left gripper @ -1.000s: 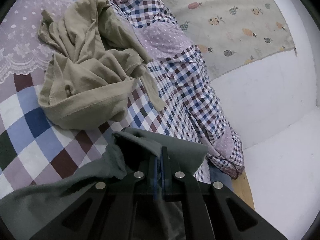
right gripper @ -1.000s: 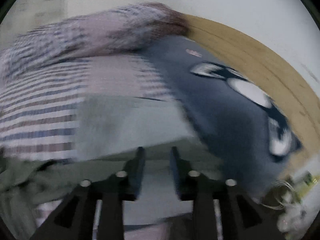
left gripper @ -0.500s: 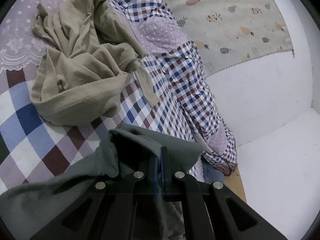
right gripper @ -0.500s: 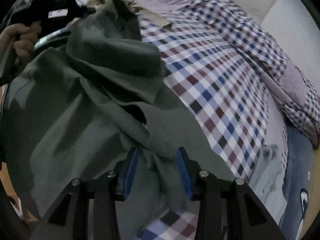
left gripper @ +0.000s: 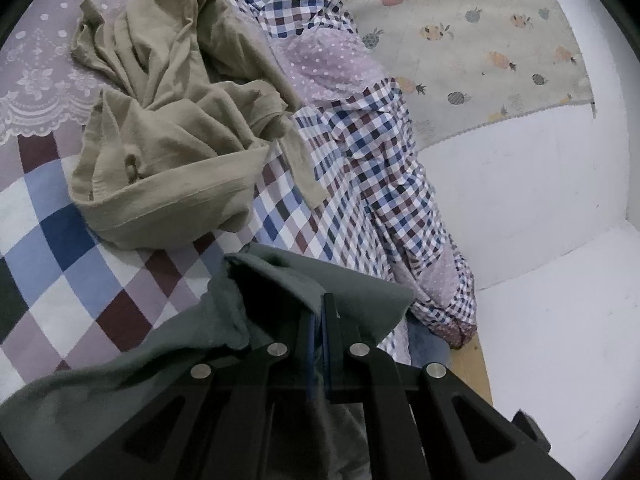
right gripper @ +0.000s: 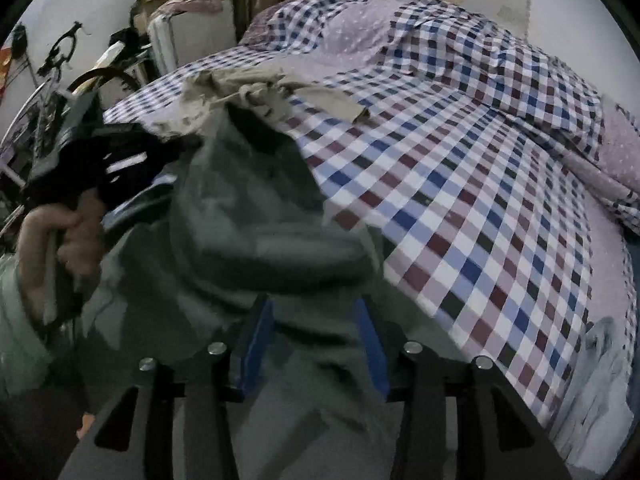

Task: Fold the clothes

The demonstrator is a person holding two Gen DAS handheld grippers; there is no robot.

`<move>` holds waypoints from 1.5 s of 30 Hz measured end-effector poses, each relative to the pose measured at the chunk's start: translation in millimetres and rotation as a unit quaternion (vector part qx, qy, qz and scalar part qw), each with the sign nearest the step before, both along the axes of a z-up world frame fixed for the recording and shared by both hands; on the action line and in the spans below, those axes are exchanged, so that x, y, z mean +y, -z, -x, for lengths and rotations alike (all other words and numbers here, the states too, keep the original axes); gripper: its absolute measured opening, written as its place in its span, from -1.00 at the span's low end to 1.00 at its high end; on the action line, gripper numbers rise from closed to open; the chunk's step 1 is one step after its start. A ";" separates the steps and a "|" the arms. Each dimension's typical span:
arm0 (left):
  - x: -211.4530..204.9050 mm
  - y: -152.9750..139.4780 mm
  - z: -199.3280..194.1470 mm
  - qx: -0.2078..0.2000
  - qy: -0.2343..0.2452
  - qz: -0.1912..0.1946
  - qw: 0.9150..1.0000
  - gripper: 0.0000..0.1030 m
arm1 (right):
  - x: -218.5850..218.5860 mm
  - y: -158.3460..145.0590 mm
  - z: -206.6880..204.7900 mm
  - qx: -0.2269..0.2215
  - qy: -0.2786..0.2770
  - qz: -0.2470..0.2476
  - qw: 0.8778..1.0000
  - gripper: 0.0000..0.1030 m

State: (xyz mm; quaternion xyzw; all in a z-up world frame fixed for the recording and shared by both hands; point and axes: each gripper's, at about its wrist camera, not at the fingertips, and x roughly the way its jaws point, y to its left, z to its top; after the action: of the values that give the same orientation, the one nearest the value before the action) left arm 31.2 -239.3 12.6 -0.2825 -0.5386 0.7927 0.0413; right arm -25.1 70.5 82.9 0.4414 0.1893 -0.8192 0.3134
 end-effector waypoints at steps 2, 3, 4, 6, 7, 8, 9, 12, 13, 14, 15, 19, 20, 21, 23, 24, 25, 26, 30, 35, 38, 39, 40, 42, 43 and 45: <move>-2.5 2.3 0.3 -0.014 0.003 0.003 1.000 -0.98 | -6.6 3.9 9.4 -0.004 0.000 -0.008 1.000 -0.06; -3.9 3.6 0.4 -0.022 0.005 0.005 1.000 -0.98 | -10.8 6.8 15.4 -0.007 0.001 -0.014 1.000 -0.06; -5.5 4.7 0.2 -0.030 0.005 0.006 1.000 -0.98 | -14.5 9.7 21.5 -0.008 0.001 -0.019 1.000 -0.05; -9.6 6.5 -1.2 -0.042 0.004 0.007 0.999 -0.95 | -19.8 12.7 30.8 -0.007 0.005 -0.030 1.000 -0.05; -11.8 7.4 -2.1 -0.049 0.004 0.007 0.999 -0.92 | -20.5 13.3 34.5 -0.012 0.009 -0.028 0.999 -0.05; -14.2 7.6 -3.4 -0.051 0.003 0.007 0.999 -0.88 | -21.2 14.4 39.0 -0.018 0.013 -0.023 0.999 -0.05; -16.8 7.2 -5.1 -0.050 0.003 0.007 0.999 -0.88 | -22.1 16.3 43.6 -0.028 0.016 -0.014 0.999 -0.04; -21.9 2.4 -10.0 -0.043 0.000 0.016 0.999 -0.80 | -29.1 22.1 47.8 -0.045 0.014 0.003 0.999 -0.04; -23.1 -0.1 -12.0 -0.039 -0.001 0.021 0.999 -0.76 | -33.1 23.9 46.3 -0.048 0.009 0.005 0.999 -0.04; -24.3 -2.5 -14.0 -0.036 -0.003 0.026 0.999 -0.65 | -37.4 25.2 45.0 -0.051 0.004 0.009 0.999 -0.05; -25.2 -5.5 -15.8 -0.031 -0.004 0.032 0.999 -0.54 | -42.2 25.9 43.9 -0.052 -0.003 0.014 0.999 -0.10; -27.8 -23.3 -24.1 0.018 0.005 0.049 0.999 -0.03 | -64.4 23.2 40.7 -0.045 -0.021 0.040 0.998 -0.94; -27.2 -27.4 -25.1 0.037 0.017 0.047 0.998 0.26 | -68.7 19.9 39.5 -0.040 -0.022 0.046 0.998 -0.96; -25.3 -31.0 -24.6 0.054 0.029 0.043 0.997 0.41 | -73.2 16.0 37.9 -0.036 -0.024 0.055 0.998 -0.96; -17.8 -38.8 -23.6 0.079 0.059 0.051 0.994 0.44 | -79.6 5.9 35.0 -0.028 -0.024 0.076 0.996 -0.97; -11.6 -43.3 -22.6 0.084 0.077 0.067 0.991 0.46 | -82.4 -0.1 34.3 -0.025 -0.023 0.086 0.996 -0.97; -5.4 -47.7 -21.6 0.090 0.095 0.083 0.988 0.47 | -85.8 -5.0 33.8 -0.020 -0.023 0.090 0.995 -0.97; 0.7 -52.1 -20.7 0.095 0.112 0.099 0.984 0.47 | -88.8 -10.0 33.1 -0.014 -0.022 0.091 0.995 -0.97; 45.0 -74.8 -25.6 0.124 0.176 0.223 0.951 0.47 | -87.2 -25.1 37.7 0.016 0.025 0.089 0.996 -0.94; 104.6 -86.7 -29.8 0.141 0.223 0.342 0.902 0.47 | -56.2 -26.3 32.9 0.043 0.107 0.098 0.988 -0.35; 134.9 -82.8 -26.4 0.137 0.247 0.382 0.880 0.47 | -30.3 -23.8 19.9 0.061 0.146 0.115 0.981 -0.15; 142.1 -80.8 -24.9 0.137 0.254 0.391 0.874 0.47 | -22.9 -22.0 14.8 0.071 0.159 0.118 0.978 -0.14; 149.4 -78.1 -23.5 0.135 0.258 0.403 0.868 0.47 | -15.1 -20.3 9.0 0.082 0.172 0.122 0.974 -0.12; 162.5 -70.6 -19.5 0.127 0.268 0.421 0.857 0.35 | 1.3 -16.1 -4.2 0.106 0.196 0.130 0.966 -0.09; 168.4 -66.7 -16.6 0.122 0.272 0.429 0.853 0.25 | 8.0 -12.7 -9.5 0.114 0.207 0.134 0.962 -0.07; 174.8 -58.7 -11.6 0.105 0.273 0.437 0.850 -0.33 | 21.2 -3.9 -17.4 0.117 0.218 0.151 0.957 -0.06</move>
State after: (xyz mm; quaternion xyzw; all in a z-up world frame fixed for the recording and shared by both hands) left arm 42.8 -64.4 71.3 -0.3221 -0.0300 0.9281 0.1846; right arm -7.7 91.7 86.7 0.3211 -0.0020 -0.9325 0.1656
